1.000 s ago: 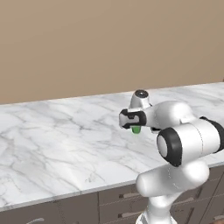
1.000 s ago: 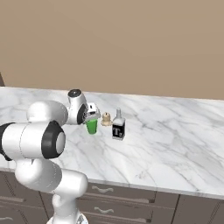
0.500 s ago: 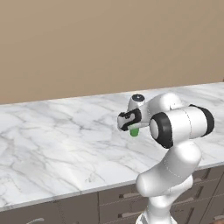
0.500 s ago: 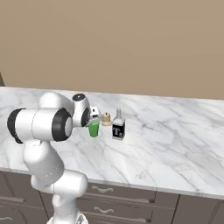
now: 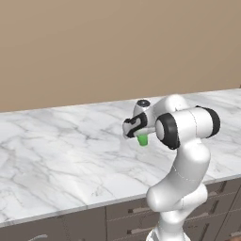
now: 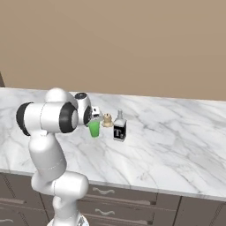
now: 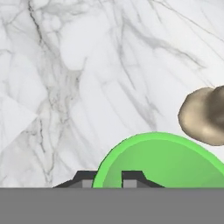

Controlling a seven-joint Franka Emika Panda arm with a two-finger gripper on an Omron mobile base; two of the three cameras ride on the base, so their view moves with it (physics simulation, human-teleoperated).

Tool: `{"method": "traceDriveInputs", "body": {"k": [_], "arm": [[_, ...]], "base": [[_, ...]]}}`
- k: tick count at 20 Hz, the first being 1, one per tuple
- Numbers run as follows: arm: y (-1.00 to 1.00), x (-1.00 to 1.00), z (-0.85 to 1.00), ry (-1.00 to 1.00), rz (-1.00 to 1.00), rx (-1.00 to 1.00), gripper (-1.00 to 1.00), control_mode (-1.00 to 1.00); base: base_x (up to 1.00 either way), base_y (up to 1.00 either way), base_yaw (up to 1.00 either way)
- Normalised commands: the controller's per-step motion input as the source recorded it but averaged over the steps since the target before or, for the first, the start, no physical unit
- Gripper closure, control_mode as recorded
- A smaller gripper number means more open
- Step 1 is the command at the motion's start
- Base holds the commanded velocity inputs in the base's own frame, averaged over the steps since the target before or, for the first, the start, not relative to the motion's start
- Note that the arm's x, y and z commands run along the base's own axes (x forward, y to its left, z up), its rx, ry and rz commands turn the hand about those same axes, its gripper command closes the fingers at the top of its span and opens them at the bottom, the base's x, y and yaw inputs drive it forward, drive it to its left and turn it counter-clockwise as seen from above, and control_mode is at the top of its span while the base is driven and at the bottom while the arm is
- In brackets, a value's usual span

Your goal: Open the cabinet directly in front. Then move the liquor and the cup to the dining counter with the candle on it.

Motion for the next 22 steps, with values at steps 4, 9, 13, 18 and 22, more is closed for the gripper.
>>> {"method": "traceDriveInputs", "body": {"k": [4,9,13,18,22], "arm": [[-0.13,0.04,-0.32,0.00,0.00,0.00,-1.00,-1.00],[-0.38,-0.10,-0.21,0.00,0.00,0.00,-1.00,-1.00],[-0.33,-0.16,-0.20,0.00,0.00,0.00,-1.00,-1.00],[-0.06,-0.29,-0.18,0.00,0.00,0.00,-1.00,-1.00],[0.08,-0.36,-0.05,0.00,-0.01,0.00,-1.00,-1.00]], "base": [[0.00,0.00,0.00],[0.00,0.00,0.00],[0.00,0.00,0.00],[0.00,0.00,0.00],[0.00,0.00,0.00]]}}
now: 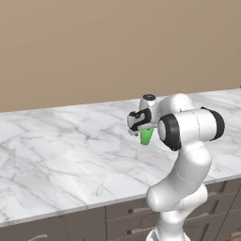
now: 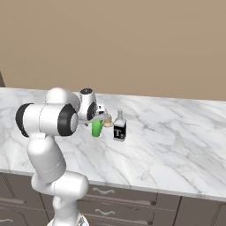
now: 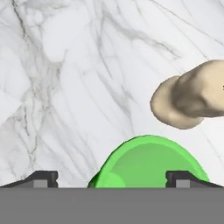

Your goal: Open the cabinet directly in front. Then move the liquor and the cup to the dining counter with the candle on it.

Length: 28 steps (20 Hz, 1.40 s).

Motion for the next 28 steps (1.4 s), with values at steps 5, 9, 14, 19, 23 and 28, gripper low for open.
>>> {"method": "traceDriveInputs", "body": {"k": [5,9,14,19,23,28], "arm": [[0.06,-0.27,0.02,0.00,-0.03,0.00,-1.00,-1.00],[0.00,-0.06,0.31,0.00,-0.05,0.00,-1.00,-1.00],[0.04,0.00,0.57,-0.02,-0.06,0.00,-1.00,-1.00],[0.06,-0.28,0.66,-0.09,-0.04,0.00,-1.00,-1.00],[0.19,-0.68,0.51,-0.16,-0.03,0.00,-1.00,-1.00],[0.50,-0.98,0.43,-0.35,0.00,-0.06,-1.00,-1.00]], "base": [[0.00,0.00,0.00],[0.00,0.00,0.00],[0.00,0.00,0.00],[0.00,0.00,0.00],[0.00,0.00,0.00],[0.00,0.00,0.00]]}}
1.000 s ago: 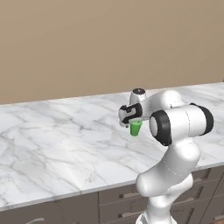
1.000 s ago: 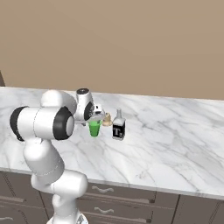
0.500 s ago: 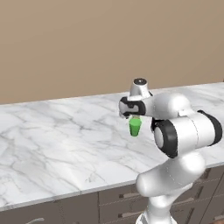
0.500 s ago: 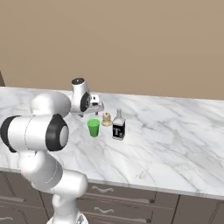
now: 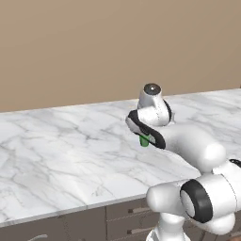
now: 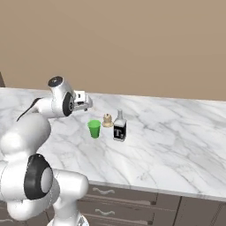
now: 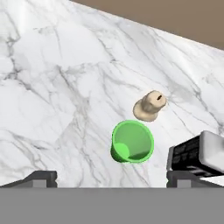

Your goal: Open the cabinet directly in front. Then move the liquor and the cup to the dining counter with the candle on it.

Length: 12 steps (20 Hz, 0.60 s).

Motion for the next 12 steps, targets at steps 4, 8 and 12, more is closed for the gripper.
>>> {"method": "traceDriveInputs", "body": {"k": [4,8,12], "arm": [[0.66,-1.00,0.46,-0.46,0.00,-0.12,-1.00,-1.00],[0.69,-0.99,0.50,-0.48,0.00,-0.13,-1.00,-1.00],[0.72,-0.87,0.55,-0.49,0.00,-0.14,-1.00,-1.00]], "base": [[0.00,0.00,0.00],[0.00,0.00,0.00],[0.00,0.00,0.00]]}}
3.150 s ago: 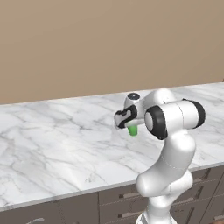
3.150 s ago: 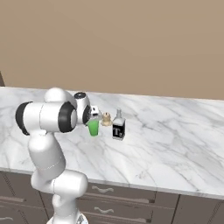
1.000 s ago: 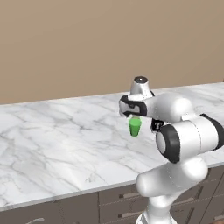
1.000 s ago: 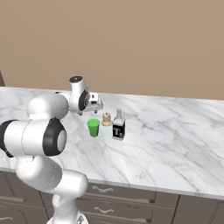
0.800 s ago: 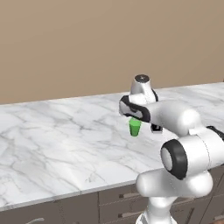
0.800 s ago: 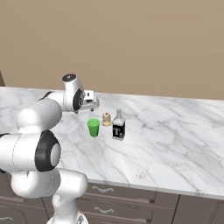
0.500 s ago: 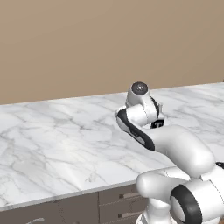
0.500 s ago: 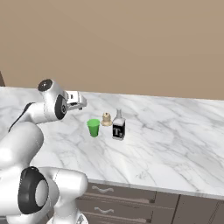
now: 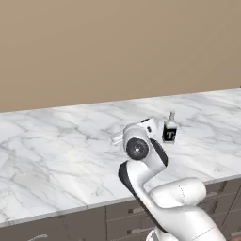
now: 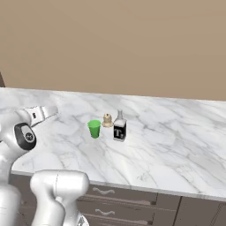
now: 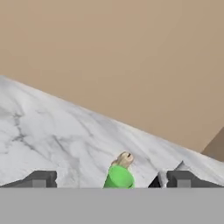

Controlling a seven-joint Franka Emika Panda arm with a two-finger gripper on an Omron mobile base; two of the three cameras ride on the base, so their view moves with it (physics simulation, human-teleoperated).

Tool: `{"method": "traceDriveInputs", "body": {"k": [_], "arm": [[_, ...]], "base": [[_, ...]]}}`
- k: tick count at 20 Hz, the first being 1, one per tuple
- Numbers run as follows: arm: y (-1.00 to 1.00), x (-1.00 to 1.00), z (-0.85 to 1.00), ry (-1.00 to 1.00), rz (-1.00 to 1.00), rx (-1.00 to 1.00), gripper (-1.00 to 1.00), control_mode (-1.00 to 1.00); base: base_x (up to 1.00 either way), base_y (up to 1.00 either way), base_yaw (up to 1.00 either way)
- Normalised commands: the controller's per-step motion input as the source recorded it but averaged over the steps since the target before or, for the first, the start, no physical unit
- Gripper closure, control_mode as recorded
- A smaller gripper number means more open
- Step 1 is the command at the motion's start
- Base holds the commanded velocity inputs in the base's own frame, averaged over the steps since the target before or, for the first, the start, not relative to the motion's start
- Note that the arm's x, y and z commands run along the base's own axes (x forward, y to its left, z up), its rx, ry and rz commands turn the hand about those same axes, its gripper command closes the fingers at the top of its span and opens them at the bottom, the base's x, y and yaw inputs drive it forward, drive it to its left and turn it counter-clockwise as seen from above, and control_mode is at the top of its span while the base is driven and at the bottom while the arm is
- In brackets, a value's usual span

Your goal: Open the cabinet directly in front. Then move the liquor and the cup to the dining counter with the candle on it.

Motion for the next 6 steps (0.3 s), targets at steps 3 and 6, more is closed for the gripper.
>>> {"method": "traceDriveInputs", "body": {"k": [3,6], "arm": [[0.75,-0.85,0.55,-0.48,0.00,-0.16,-1.00,-1.00],[0.74,-0.85,0.58,-0.45,0.00,-0.16,-1.00,-1.00]], "base": [[0.00,0.00,0.00],[0.00,0.00,0.00]]}}
